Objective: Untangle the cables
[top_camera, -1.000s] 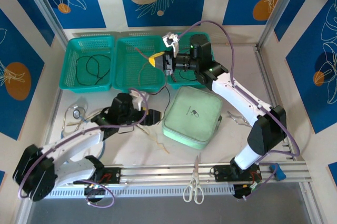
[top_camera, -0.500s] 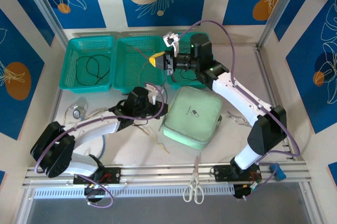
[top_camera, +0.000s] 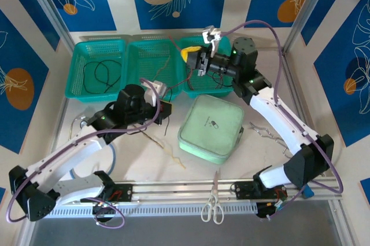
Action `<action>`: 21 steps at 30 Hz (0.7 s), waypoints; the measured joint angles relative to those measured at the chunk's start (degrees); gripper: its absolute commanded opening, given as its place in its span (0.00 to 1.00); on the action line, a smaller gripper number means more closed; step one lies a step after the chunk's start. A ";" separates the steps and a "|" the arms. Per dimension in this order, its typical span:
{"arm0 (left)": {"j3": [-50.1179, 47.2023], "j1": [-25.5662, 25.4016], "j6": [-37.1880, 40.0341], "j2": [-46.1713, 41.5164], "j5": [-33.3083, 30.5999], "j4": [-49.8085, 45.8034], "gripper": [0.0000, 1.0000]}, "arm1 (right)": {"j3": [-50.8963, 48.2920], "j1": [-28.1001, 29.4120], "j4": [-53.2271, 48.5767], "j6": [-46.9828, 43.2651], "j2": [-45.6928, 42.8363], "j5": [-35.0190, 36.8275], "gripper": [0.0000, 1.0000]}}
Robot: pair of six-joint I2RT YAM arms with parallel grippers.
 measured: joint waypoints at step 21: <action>13.66 7.98 5.79 -14.23 -10.95 -22.01 0.00 | -12.70 -13.60 3.54 5.95 -13.92 11.80 0.00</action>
